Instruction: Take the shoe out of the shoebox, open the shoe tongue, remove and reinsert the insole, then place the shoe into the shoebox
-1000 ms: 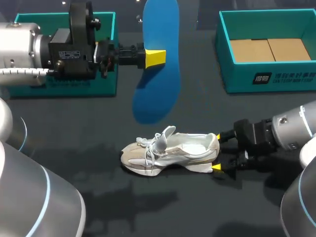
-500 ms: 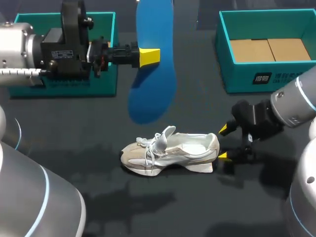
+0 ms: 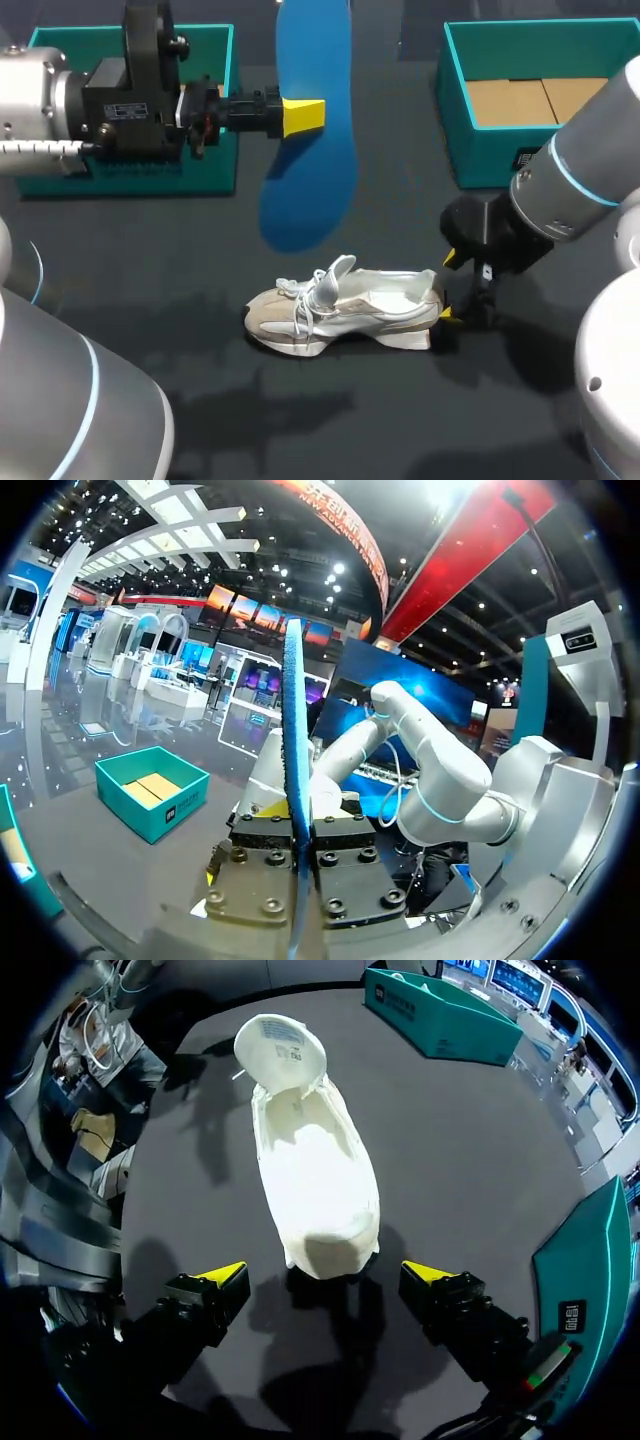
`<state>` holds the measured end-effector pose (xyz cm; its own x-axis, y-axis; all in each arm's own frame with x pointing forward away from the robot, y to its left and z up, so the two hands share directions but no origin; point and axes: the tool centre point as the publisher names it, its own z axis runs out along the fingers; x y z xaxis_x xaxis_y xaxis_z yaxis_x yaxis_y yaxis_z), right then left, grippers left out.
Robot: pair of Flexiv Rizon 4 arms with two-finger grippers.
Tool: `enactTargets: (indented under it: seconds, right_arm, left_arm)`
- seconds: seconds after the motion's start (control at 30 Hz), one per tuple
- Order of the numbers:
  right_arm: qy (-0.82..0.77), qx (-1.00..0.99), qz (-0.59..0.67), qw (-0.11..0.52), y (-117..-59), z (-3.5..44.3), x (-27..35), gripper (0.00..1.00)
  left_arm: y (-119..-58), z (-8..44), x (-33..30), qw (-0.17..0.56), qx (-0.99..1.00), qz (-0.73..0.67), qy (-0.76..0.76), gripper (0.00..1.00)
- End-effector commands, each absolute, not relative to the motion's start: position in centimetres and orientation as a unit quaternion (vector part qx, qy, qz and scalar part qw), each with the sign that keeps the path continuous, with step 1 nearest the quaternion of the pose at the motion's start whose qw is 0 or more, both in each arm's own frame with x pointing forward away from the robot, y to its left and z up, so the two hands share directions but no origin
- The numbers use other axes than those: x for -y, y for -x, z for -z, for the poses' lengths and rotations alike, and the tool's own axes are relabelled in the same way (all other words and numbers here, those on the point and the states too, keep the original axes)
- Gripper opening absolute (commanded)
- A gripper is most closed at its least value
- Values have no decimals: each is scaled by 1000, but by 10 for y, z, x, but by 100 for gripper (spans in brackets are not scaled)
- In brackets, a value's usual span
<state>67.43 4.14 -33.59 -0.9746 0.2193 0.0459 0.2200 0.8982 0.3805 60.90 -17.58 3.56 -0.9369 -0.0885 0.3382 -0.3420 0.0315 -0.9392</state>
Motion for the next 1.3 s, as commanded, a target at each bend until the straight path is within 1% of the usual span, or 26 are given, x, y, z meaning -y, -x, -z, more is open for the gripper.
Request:
enactTargets:
  seconds: [0.03, 1.23, 1.3]
  right_arm:
    - [114, 985, 133, 7, -674, 334, -43, 100]
    - [114, 985, 133, 7, -674, 334, -43, 100]
    - [111, 987, 114, 15, -674, 335, -42, 100]
  left_arm:
    - [-608, -35, 176, 93, 712, -680, -152, 0]
    - [-608, -35, 176, 93, 712, -680, -152, 0]
    - [-608, -35, 176, 93, 712, -680, -152, 0]
